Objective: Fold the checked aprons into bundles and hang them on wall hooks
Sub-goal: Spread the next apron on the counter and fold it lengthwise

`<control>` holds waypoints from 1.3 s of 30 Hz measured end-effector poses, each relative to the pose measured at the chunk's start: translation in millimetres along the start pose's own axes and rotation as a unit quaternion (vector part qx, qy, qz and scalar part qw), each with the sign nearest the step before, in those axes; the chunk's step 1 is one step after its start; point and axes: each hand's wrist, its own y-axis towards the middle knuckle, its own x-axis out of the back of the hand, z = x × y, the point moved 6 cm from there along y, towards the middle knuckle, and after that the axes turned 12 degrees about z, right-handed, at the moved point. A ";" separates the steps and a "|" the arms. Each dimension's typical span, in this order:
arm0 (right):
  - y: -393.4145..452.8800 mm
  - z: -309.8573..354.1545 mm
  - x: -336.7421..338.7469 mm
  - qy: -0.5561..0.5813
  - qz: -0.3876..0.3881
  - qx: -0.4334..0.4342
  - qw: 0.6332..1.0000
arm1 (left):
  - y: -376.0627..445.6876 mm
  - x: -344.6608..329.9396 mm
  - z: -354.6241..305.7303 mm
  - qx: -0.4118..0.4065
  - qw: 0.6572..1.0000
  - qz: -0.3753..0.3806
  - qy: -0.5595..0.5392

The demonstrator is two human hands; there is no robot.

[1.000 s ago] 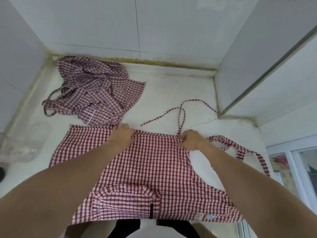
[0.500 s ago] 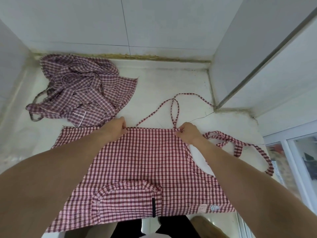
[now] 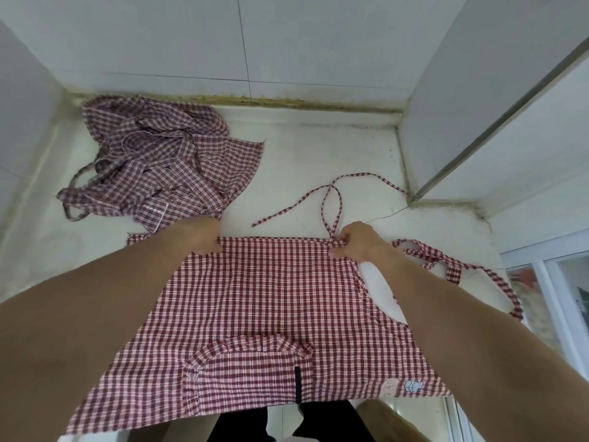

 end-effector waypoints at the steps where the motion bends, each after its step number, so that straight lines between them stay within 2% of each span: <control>1: 2.2 -0.2 0.7 -0.007 -0.011 -0.006 1.000 | -2.5 2.4 3.8 0.015 1.000 -0.016 0.010; 4: 3.3 -0.4 1.6 -0.021 -0.028 -0.012 0.999 | -3.2 2.5 10.7 0.043 0.996 -0.075 -0.010; 7: 0.7 -1.6 -0.3 -0.018 -0.037 -0.013 0.999 | -3.4 -7.2 14.8 0.087 0.992 -0.075 -0.046; 9: -4.3 0.2 0.0 -0.019 -0.047 -0.018 0.999 | -8.3 -11.4 12.9 0.137 0.986 -0.088 -0.017; 11: -6.2 1.4 -1.0 -0.023 -0.052 -0.018 0.998 | -20.6 -13.2 -0.8 0.184 0.969 -0.162 0.030; 12: -6.5 2.1 -1.4 -0.030 -0.056 -0.020 0.998 | -29.3 -14.8 -18.5 0.164 0.960 -0.224 0.044; 14: -4.3 4.9 -2.5 -0.047 -0.067 -0.032 0.996 | -44.1 -27.6 -67.9 0.044 0.948 -0.314 0.014; 15: -2.3 6.0 -3.1 -0.054 -0.074 -0.039 0.995 | -48.2 -38.5 -93.5 -0.021 0.952 -0.305 -0.023; 16: -0.5 6.8 -3.9 -0.058 -0.077 -0.044 0.994 | -49.3 -51.2 -116.9 -0.068 0.961 -0.260 -0.064; 18: 0.4 6.9 -3.9 -0.065 -0.084 -0.049 0.993 | -42.9 -76.1 -152.3 -0.087 0.985 -0.133 -0.074; 20: -1.9 5.0 -4.1 -0.048 -0.077 -0.021 0.996 | -36.3 -88.5 -167.4 -0.066 0.994 -0.073 -0.037; 23: -12.2 -2.3 -2.2 0.030 -0.005 0.053 0.998 | -35.5 -88.9 -166.7 -0.036 0.997 -0.054 -0.043; 25: -19.3 -15.7 2.4 -0.003 0.034 0.072 0.997 | -35.7 -87.0 -162.6 -0.014 0.998 -0.039 -0.043; 28: -32.0 -41.6 28.4 -0.047 -0.018 0.072 0.996 | -37.1 -84.5 -152.6 0.024 0.999 -0.009 -0.036; 30: -43.1 -61.1 46.0 -0.019 -0.049 0.060 0.997 | -37.5 -82.5 -146.4 0.056 0.998 0.017 -0.025; 32: -50.4 -80.5 56.7 0.034 -0.048 0.046 0.997 | -39.3 -76.0 -145.1 0.089 0.995 0.043 -0.005; 34: -52.1 -93.1 60.7 0.046 -0.039 0.030 0.998 | -42.8 -62.5 -152.3 0.097 0.995 0.029 -0.002; 35: -50.9 -98.2 60.8 0.048 -0.036 0.024 0.998 | -44.0 -54.0 -159.4 0.083 0.996 -0.009 -0.014; 37: -50.5 -102.7 60.3 0.060 -0.049 0.022 0.997 | -41.8 -42.5 -177.2 0.011 0.993 -0.094 -0.065; 39: -51.6 -107.4 62.4 0.052 -0.089 0.020 0.994 | -35.9 -49.3 -193.4 -0.055 0.991 -0.081 -0.086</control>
